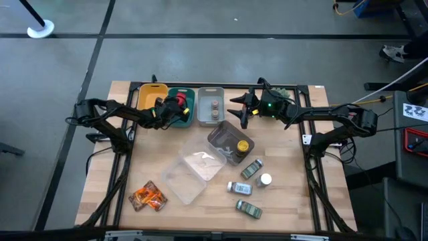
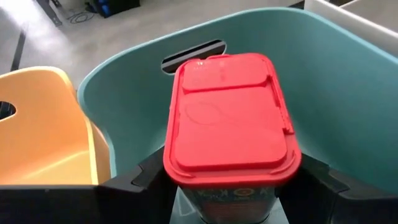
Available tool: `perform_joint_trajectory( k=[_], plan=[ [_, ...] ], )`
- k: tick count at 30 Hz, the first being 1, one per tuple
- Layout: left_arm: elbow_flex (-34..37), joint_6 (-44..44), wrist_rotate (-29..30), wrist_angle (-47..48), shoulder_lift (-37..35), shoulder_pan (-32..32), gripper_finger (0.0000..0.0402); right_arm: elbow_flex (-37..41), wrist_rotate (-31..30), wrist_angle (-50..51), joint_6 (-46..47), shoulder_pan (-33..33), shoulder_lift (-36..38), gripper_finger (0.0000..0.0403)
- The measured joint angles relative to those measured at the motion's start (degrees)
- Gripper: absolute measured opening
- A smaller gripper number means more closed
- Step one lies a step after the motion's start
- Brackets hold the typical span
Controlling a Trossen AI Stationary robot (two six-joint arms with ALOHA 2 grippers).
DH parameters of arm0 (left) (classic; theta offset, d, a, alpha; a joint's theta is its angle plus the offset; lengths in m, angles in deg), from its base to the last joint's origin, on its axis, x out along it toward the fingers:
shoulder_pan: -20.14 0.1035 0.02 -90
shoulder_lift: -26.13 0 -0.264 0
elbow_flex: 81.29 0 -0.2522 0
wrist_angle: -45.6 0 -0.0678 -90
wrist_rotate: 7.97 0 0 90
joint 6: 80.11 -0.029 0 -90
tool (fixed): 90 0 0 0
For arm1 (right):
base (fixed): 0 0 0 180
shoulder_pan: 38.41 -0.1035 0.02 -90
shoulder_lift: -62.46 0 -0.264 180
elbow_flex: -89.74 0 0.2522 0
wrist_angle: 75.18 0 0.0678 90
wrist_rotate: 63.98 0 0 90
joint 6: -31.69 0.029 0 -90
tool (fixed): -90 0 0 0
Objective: Sort spices by type
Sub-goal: Put the red seasoning can into the green bin
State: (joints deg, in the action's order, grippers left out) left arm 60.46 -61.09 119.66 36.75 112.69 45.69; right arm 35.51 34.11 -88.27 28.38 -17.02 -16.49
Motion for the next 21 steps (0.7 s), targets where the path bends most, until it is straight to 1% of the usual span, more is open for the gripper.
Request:
perform_joint_trajectory(
  k=[8,14,21],
  plan=[
    [-0.6,0.48,-0.2,-0.06,0.0,0.06,0.0222,0.0,0.0,0.0,0.0,0.0,0.0,0.0239],
    [-3.51,0.61,-3.94,1.72,0.02,1.66,0.0222,0.0,0.0,0.02,0.0,0.0,0.02,0.0239],
    [-3.91,0.35,-4.23,2.61,0.02,2.39,0.0222,0.0,0.02,0.04,0.0,0.0,0.02,0.0239]
  ],
)
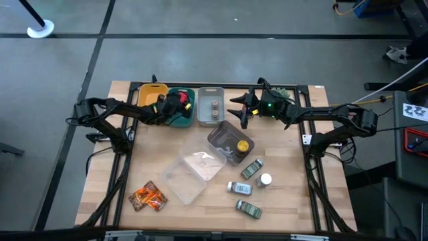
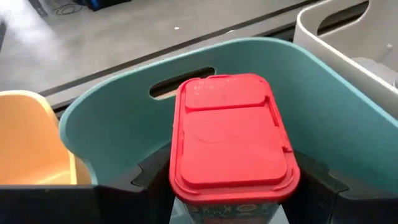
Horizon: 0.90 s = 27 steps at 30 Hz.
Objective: Sort spices by type
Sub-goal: Put the red seasoning can into the green bin
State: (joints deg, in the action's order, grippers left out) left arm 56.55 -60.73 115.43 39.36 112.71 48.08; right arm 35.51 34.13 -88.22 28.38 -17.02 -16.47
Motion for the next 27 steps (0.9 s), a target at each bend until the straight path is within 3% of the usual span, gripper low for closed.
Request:
perform_joint_trajectory(
  k=[9,18,27],
  plan=[
    [-0.11,-9.28,0.11,2.18,0.0,0.28,0.0222,0.02,0.01,0.06,0.0,0.0,0.0,0.0239],
    [-0.04,-1.66,0.01,2.95,0.0,1.8,0.0222,0.02,0.01,0.14,0.0,0.0,0.0,0.0239],
    [0.0,-6.04,0.01,3.03,0.02,2.25,0.0222,0.04,0.03,1.77,0.0,-0.02,0.0,0.0239]
  ],
)
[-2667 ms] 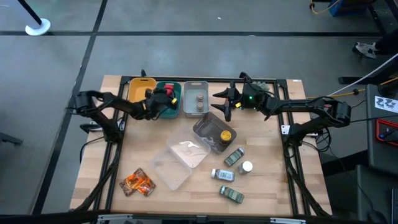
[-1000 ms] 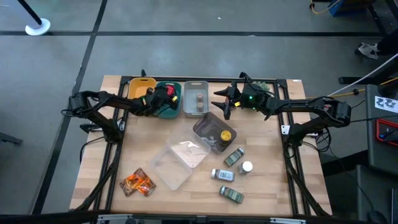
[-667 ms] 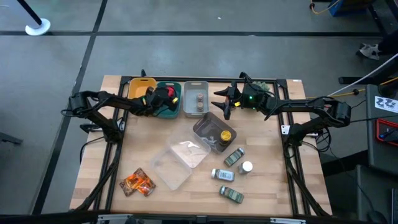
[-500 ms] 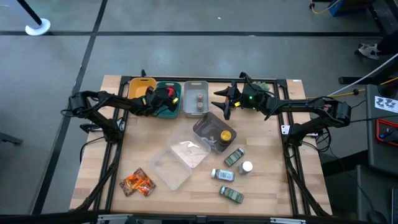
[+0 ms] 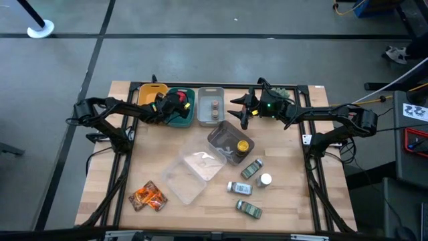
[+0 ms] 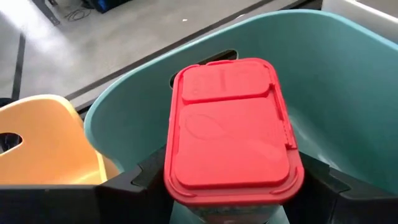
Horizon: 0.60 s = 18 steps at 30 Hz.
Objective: Sort spices by type
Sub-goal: Put the red seasoning can into the green bin
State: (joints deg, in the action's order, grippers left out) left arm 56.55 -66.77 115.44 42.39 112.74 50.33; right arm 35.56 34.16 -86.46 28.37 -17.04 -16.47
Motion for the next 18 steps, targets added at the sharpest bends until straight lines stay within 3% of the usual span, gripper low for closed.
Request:
perform_joint_trajectory(
  k=[5,14,18],
  plan=[
    [-0.02,2.36,-0.31,0.3,0.0,0.5,0.0222,0.0,0.0,-0.04,-0.02,0.01,0.0,0.0239],
    [-1.81,9.87,-9.48,6.93,0.0,5.04,0.0222,0.0,0.0,-0.13,-0.13,0.02,0.0,0.0239],
    [-1.81,10.15,-10.05,6.94,0.0,5.01,0.0222,0.0,0.0,-0.12,-0.15,0.01,0.0,0.0239]
  ],
)
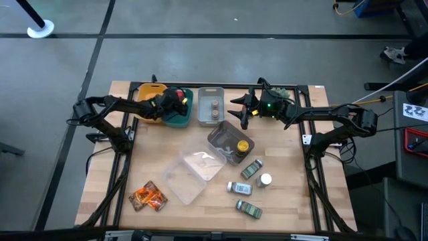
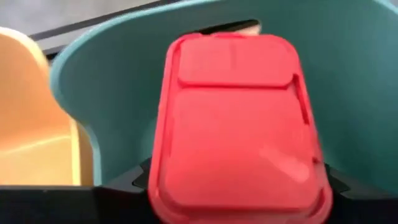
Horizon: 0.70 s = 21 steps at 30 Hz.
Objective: Sort spices by type
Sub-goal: Put the red seasoning can into the green bin
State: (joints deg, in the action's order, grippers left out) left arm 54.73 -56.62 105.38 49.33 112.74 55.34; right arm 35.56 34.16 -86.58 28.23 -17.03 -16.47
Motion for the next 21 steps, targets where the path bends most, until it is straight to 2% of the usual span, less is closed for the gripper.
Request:
perform_joint_trajectory(
  k=[5,21],
  plan=[
    [0.0,-3.23,-0.11,0.04,0.0,0.0,0.0221,0.0,0.0,1.28,0.0,0.01,0.0,0.0239],
    [0.0,-3.28,-0.09,0.0,0.0,0.0,0.0221,0.0,0.0,3.12,0.0,-0.01,0.0,0.0239]
  ],
)
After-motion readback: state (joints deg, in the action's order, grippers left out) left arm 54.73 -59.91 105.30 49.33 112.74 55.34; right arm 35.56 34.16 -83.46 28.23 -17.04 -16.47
